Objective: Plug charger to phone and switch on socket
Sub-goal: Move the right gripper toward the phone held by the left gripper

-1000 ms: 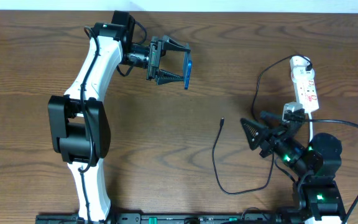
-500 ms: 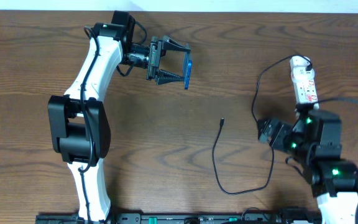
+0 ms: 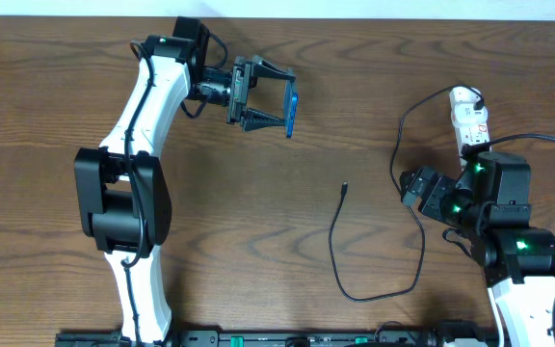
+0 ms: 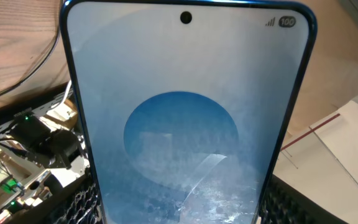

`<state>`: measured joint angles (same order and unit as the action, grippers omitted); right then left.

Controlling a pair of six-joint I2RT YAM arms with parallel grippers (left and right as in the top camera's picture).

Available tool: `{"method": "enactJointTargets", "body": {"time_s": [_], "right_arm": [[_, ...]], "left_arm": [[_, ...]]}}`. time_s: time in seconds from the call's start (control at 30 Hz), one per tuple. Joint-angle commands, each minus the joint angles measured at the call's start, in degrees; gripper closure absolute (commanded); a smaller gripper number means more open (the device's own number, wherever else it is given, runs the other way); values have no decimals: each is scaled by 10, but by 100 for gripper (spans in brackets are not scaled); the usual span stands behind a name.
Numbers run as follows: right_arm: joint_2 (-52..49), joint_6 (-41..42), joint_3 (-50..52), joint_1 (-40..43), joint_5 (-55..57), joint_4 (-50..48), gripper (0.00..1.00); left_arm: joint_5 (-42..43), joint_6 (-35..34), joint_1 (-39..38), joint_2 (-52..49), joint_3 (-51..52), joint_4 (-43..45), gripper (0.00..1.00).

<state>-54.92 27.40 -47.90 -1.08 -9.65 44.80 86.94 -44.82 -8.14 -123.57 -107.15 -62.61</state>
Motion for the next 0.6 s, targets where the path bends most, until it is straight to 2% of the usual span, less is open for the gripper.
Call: {"method": "enactJointTargets", "body": {"time_s": [0.0,0.37,0.47,0.57], "right_arm": [[0,-4,-8,-8,-6,0,1],[0,-5,-8,-9,-15,0,1],[0,-83,-8,-9,-71,1,1],[-1,-87,-9,-9,-73,20,1]], "left_arm": [[32,-1,2,11,-2,-1,30],[32,-1,2,11,-2,-1,30],[32,-1,2,11,-2,-1,30],[32,-1,2,11,-2,-1,30]]}}
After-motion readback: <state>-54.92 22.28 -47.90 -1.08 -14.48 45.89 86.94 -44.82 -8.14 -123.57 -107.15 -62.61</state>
